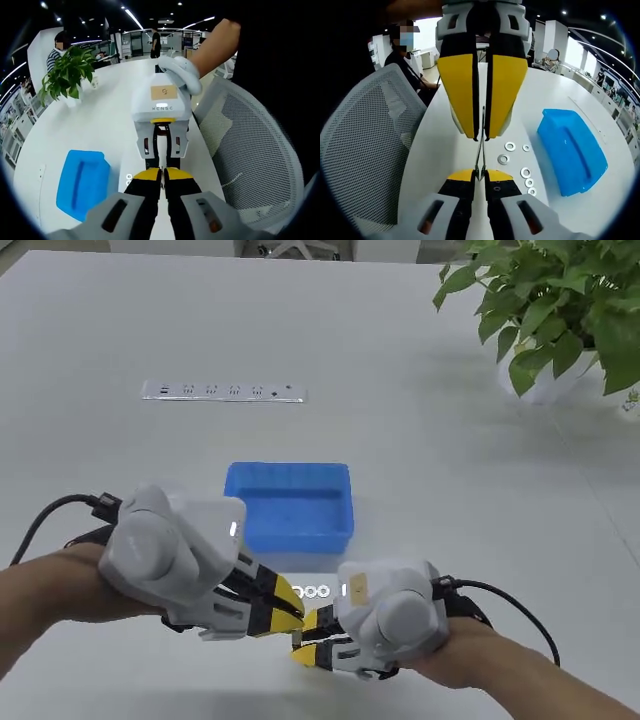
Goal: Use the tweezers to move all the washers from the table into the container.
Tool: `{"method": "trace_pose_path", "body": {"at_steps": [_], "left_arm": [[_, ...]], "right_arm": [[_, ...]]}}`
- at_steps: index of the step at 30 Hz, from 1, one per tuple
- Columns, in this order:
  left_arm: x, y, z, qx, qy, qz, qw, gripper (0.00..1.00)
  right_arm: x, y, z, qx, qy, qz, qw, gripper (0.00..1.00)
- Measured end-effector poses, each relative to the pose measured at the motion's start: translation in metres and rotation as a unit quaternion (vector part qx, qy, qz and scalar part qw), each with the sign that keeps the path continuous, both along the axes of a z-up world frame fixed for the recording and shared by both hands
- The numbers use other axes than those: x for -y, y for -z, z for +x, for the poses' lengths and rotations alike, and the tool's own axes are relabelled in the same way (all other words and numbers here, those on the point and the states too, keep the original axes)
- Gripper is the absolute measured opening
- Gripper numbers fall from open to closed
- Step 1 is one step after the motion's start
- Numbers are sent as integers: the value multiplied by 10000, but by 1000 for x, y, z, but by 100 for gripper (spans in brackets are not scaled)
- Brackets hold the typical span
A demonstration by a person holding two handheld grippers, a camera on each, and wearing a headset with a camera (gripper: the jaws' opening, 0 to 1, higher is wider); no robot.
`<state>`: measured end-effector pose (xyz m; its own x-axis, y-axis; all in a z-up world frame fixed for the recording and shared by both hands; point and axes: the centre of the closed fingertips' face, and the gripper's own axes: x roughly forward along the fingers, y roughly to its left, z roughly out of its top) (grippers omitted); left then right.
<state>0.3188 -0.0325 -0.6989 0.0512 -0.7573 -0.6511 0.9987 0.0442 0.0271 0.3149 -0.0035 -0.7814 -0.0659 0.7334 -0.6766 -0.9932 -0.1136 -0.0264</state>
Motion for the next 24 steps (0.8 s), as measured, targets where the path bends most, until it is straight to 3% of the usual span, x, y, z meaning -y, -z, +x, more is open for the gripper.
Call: {"method": "trace_pose_path", "body": {"at_steps": [12, 24], "left_arm": [[-3, 0, 0, 2, 22, 5, 10000, 6], [-3, -4, 0, 73, 14, 23, 10000, 5]], "right_arm": [[-2, -1, 0, -12, 7, -4, 10000, 13], [0, -7, 7, -24, 254, 17, 9997, 32]]}}
